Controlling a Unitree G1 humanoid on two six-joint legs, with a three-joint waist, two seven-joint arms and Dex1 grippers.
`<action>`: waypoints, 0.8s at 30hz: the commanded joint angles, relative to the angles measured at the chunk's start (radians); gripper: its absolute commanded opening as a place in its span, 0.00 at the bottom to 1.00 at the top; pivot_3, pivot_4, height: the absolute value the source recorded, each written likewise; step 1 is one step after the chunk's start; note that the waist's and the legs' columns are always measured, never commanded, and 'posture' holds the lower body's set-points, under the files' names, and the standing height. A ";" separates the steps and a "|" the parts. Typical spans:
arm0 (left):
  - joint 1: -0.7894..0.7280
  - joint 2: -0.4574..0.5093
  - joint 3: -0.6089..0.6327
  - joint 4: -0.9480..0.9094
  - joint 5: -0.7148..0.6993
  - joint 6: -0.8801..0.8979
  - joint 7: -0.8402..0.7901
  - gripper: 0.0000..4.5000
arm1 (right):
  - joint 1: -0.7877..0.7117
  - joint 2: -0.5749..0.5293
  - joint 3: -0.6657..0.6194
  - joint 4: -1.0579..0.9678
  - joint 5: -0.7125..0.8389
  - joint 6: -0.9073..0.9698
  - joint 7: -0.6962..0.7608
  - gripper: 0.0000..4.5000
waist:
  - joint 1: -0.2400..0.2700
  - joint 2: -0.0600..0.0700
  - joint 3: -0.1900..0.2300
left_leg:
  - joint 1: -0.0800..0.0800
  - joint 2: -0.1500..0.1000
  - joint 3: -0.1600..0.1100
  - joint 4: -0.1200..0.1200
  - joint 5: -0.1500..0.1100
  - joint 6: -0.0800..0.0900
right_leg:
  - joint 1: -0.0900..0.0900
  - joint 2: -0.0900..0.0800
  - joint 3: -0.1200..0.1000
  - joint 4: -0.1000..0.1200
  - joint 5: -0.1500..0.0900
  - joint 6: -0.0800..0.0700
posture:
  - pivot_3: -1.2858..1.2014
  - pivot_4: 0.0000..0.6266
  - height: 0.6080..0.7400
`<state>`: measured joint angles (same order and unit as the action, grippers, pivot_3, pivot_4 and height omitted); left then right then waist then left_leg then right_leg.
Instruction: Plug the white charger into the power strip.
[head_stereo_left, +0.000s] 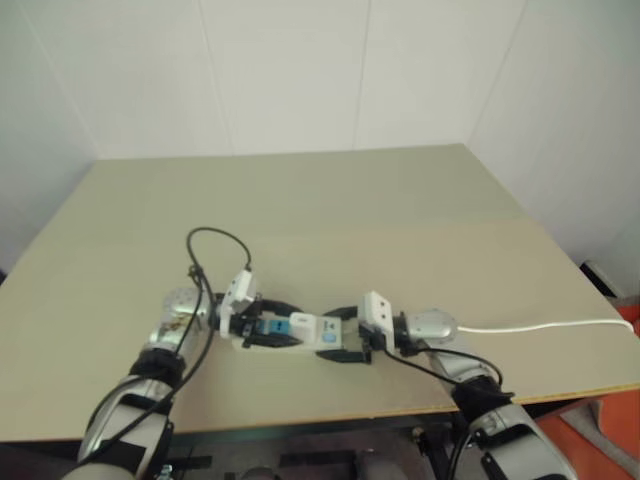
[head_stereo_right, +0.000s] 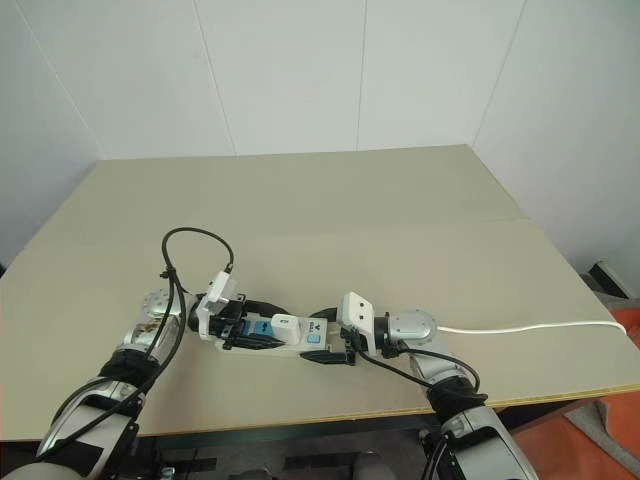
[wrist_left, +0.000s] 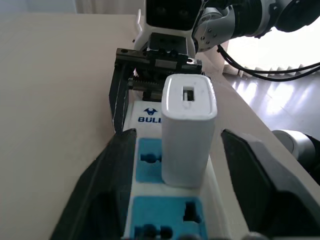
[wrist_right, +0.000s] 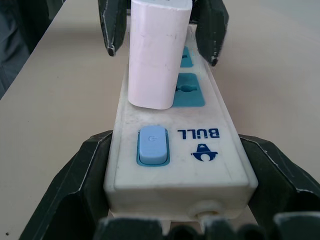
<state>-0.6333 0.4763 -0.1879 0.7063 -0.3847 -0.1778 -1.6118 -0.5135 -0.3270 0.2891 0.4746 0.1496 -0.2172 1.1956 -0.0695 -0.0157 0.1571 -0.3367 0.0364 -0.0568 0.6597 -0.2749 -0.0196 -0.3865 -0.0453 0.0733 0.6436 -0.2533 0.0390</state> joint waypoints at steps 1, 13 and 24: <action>0.035 -0.008 -0.005 0.051 0.048 -0.001 -0.002 0.93 | 0.014 -0.014 0.020 0.025 -0.045 -0.011 0.000 0.76 | 0.000 0.001 -0.001 | 0.000 0.000 0.000 0.000 0.000 0.000 | 0.000 0.000 0.000 0.000 0.000 0.000 | 0.52 0.24 1.00; 0.038 0.210 -0.050 -0.151 -0.203 0.143 -0.003 0.99 | 0.013 -0.022 0.016 0.012 -0.035 0.004 0.010 0.76 | -0.001 0.000 0.002 | -0.002 0.001 0.000 -0.001 0.000 0.000 | -0.003 0.000 0.000 0.000 0.000 0.000 | 0.52 0.24 1.00; -0.021 0.349 0.118 -0.071 -0.259 0.164 -0.003 1.00 | -0.004 -0.075 -0.024 -0.068 0.017 0.103 0.055 0.99 | 0.015 -0.005 0.008 | -0.016 0.001 0.000 0.000 0.000 0.000 | -0.015 0.000 -0.002 -0.001 0.004 -0.008 | 0.52 0.24 1.00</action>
<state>-0.6357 0.8228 -0.1130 0.6265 -0.6303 -0.0160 -1.6112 -0.5189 -0.3805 0.2865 0.4277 0.1598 -0.1374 1.2409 -0.0541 -0.0204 0.1649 -0.3543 0.0369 -0.0571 0.6601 -0.2749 -0.0196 -0.4035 -0.0459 0.0717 0.6429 -0.2486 0.0307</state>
